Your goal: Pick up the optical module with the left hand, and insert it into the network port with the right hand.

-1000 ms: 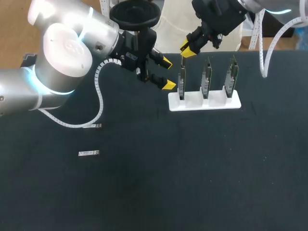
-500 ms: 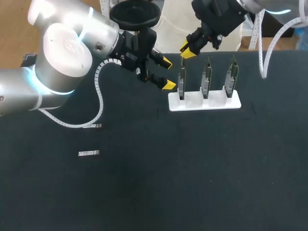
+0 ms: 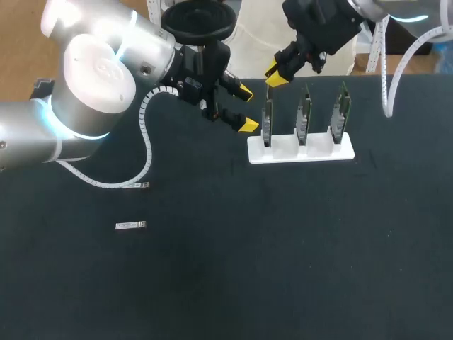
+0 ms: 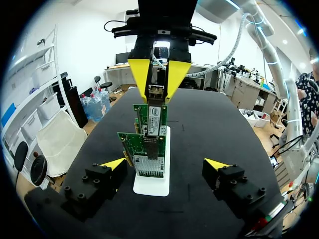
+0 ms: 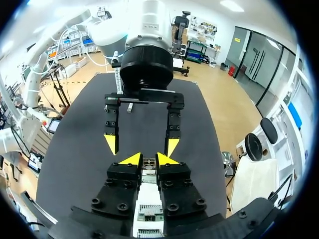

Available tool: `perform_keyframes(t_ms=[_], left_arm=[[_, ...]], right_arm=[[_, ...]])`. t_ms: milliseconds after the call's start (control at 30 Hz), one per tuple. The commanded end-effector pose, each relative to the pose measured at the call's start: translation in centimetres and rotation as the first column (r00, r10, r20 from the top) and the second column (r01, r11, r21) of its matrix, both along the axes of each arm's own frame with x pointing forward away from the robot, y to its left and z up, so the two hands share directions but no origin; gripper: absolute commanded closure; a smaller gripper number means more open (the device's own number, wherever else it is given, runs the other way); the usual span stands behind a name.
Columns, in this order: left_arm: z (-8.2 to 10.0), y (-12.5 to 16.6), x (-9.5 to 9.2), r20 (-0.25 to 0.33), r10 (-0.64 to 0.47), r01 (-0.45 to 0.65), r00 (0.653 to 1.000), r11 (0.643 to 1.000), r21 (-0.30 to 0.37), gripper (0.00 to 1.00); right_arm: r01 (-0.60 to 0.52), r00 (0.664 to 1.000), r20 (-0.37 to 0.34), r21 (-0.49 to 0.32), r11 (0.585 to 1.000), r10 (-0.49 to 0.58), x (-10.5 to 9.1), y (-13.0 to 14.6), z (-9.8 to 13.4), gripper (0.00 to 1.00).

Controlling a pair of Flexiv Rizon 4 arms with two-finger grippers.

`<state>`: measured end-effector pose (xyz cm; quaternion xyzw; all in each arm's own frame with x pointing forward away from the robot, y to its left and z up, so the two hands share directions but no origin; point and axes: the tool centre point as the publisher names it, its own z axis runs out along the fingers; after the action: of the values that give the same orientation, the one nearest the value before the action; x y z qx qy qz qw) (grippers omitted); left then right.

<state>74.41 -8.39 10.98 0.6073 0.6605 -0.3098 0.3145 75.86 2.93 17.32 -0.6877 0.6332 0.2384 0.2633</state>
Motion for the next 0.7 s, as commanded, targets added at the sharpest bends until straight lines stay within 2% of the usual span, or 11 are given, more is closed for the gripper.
perform_keyframes(t_ms=[33,700], left_arm=[[0.01,-0.05,-0.04,0.000,0.003,-0.003,1.000,1.000,0.003,0.00],[0.01,-0.05,-0.04,0.000,0.003,-0.003,1.000,1.000,0.003,0.00]], right_arm=[[0.002,1.000,0.004,0.009,1.000,-0.002,-0.19,-0.17,-0.01,1.00],[0.006,1.000,0.005,0.008,1.000,-0.006,0.00,-0.26,-0.22,1.00]])
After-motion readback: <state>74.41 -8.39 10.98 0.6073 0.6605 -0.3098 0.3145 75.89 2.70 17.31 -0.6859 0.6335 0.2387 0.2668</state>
